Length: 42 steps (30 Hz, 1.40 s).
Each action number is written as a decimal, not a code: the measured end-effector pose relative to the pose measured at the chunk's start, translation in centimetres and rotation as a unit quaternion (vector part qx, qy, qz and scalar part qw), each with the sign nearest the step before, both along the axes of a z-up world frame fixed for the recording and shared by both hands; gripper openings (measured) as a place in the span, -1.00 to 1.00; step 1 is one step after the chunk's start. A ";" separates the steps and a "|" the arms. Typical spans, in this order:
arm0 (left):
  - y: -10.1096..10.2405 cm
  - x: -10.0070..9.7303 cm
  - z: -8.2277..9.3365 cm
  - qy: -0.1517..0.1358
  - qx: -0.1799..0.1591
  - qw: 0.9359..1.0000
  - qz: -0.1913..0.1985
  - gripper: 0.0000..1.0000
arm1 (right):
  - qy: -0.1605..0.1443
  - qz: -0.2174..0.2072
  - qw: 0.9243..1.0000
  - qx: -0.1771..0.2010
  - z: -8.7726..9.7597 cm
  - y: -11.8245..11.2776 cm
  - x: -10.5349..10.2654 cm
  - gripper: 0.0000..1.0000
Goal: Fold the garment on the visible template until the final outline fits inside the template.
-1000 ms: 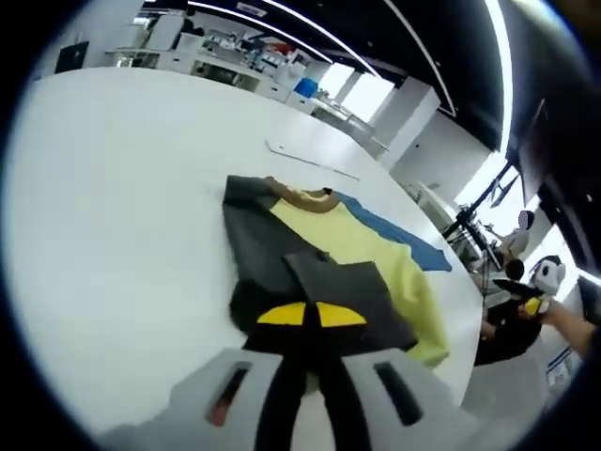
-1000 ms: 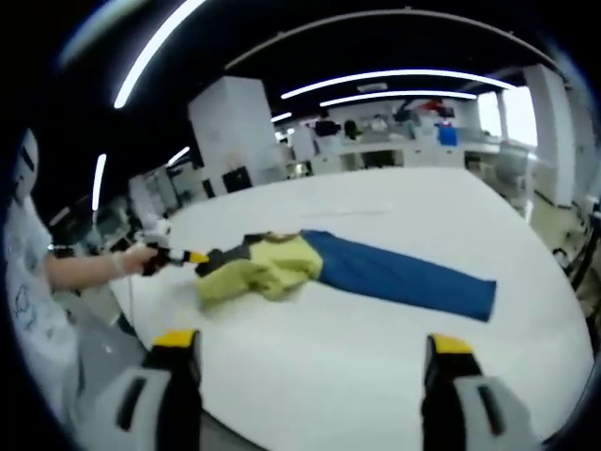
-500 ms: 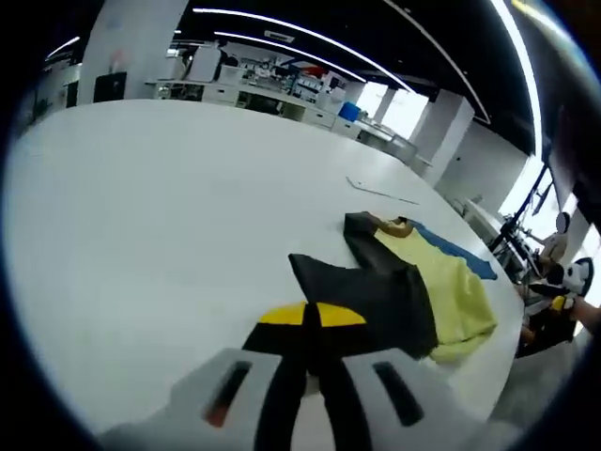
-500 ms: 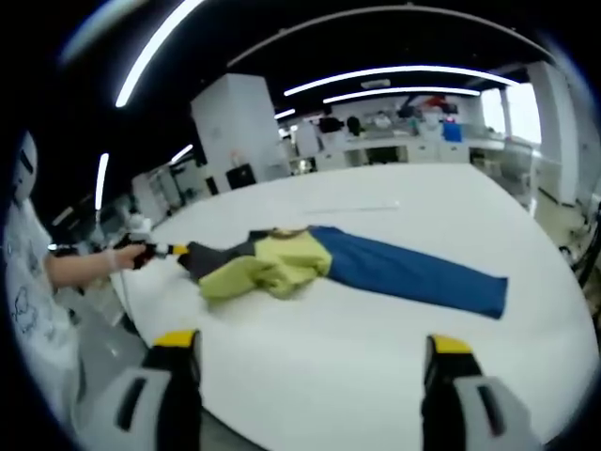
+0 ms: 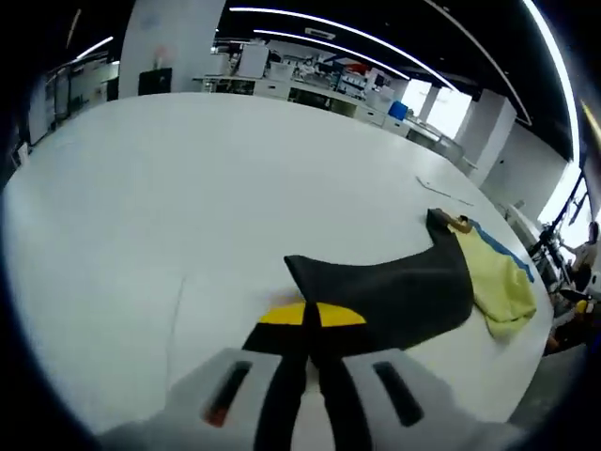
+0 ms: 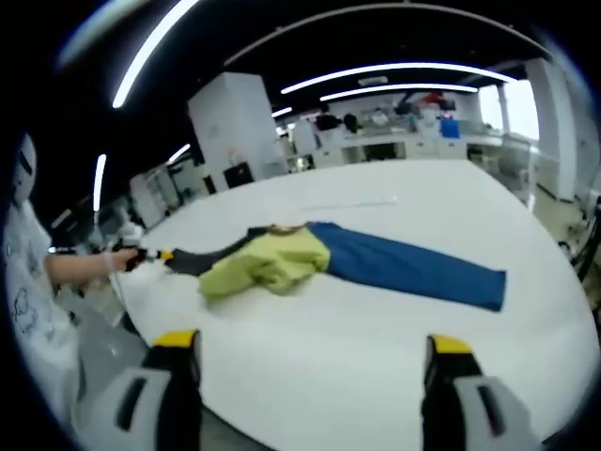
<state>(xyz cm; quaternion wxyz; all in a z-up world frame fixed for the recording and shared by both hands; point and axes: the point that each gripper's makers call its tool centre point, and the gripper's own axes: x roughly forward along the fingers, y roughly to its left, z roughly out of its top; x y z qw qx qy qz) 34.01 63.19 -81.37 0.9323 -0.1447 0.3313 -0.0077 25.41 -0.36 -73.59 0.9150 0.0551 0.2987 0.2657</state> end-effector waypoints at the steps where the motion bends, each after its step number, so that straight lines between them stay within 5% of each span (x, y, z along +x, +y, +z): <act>1: 0.6 0.0 0.1 -0.004 -0.007 1.000 0.010 -1.00 | 0.000 -0.001 1.000 0.001 -0.1 -0.2 0.1 0.99; 5: 3.2 -0.2 -0.8 0.005 -0.033 0.998 0.053 -1.00 | 0.002 -0.002 1.000 0.002 -0.2 0.0 0.0 0.99; 18: 7.9 -0.3 -1.7 0.044 0.007 0.995 0.090 -1.00 | 0.007 -0.009 1.000 0.000 -0.3 -0.5 -0.2 0.99; 26: 7.8 -0.5 -2.6 0.075 0.040 0.994 0.075 -1.00 | 0.011 -0.013 1.000 0.000 -0.6 -0.6 -0.5 0.99; 42: 8.2 -2.7 -3.0 0.096 0.030 0.992 0.081 -1.00 | 0.005 -0.005 1.000 0.013 -0.9 0.4 -0.7 0.99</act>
